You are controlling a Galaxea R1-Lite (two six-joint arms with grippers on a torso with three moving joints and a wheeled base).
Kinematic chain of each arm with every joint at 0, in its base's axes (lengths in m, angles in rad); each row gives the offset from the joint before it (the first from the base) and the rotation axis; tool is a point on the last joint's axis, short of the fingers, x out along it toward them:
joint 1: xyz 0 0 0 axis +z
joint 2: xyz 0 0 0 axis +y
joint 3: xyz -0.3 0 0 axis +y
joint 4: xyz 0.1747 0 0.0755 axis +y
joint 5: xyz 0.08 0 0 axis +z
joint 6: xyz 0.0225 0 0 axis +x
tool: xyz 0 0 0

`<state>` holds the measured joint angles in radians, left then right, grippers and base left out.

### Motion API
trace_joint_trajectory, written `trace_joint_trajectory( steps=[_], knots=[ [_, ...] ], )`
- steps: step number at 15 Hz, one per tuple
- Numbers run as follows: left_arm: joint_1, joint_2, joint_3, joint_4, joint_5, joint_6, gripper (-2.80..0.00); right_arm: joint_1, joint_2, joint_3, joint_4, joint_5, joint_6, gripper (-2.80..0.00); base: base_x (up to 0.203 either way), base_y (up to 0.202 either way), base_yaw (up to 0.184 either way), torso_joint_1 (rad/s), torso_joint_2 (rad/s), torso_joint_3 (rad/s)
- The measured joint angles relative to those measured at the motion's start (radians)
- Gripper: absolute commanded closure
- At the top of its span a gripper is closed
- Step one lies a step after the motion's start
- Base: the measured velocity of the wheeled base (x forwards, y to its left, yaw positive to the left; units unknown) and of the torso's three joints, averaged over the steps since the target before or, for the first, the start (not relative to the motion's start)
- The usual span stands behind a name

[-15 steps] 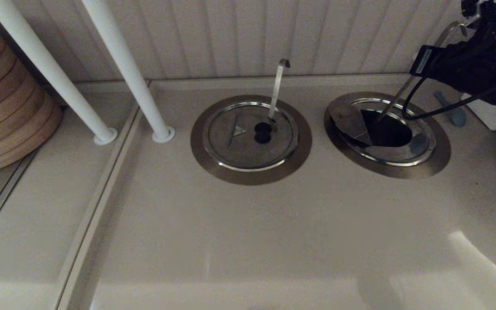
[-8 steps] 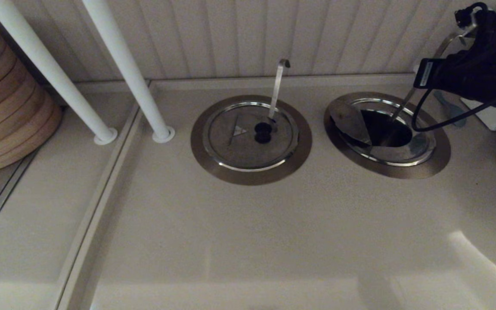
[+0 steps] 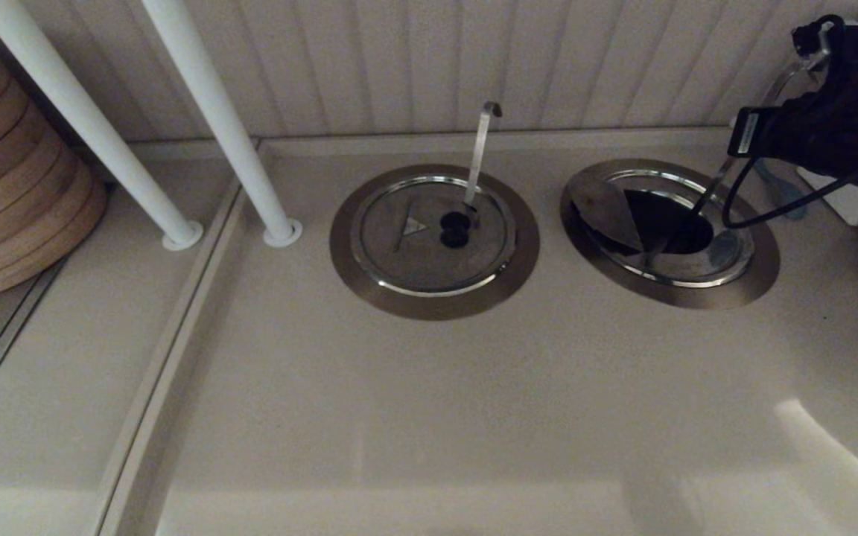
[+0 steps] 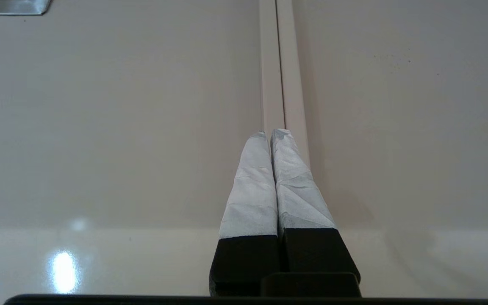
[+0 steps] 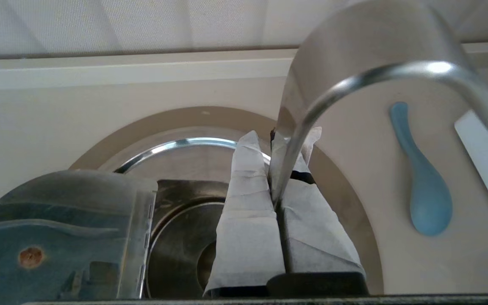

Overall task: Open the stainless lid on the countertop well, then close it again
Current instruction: Stir with a spoon

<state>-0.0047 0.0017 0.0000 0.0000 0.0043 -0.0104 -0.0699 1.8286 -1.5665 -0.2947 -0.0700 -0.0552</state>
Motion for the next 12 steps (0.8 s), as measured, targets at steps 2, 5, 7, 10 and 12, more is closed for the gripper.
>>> trace_joint_trajectory(
  steps=[2,5,7,10,12],
  knots=[
    [0.0,0.0,0.0,0.0,0.0,0.0,0.0,-0.003,0.02,-0.022,-0.015,-0.005,0.025,0.0,0.0,0.0,0.0,0.0,0.0,0.0],
    [0.0,0.0,0.0,0.0,0.0,0.0,0.0,0.006,0.043,-0.049,-0.067,-0.013,0.115,0.0,0.0,0.0,0.0,0.0,0.0,0.0],
    [0.0,0.0,0.0,0.0,0.0,0.0,0.0,0.02,0.046,-0.053,-0.067,-0.013,0.144,0.0,0.0,0.0,0.0,0.0,0.0,0.0],
    [0.0,0.0,0.0,0.0,0.0,0.0,0.0,0.041,0.041,-0.049,-0.064,-0.006,0.175,0.0,0.0,0.0,0.0,0.0,0.0,0.0],
    [0.0,0.0,0.0,0.0,0.0,0.0,0.0,0.059,0.034,-0.038,-0.061,-0.004,0.175,0.0,0.0,0.0,0.0,0.0,0.0,0.0]
  ],
)
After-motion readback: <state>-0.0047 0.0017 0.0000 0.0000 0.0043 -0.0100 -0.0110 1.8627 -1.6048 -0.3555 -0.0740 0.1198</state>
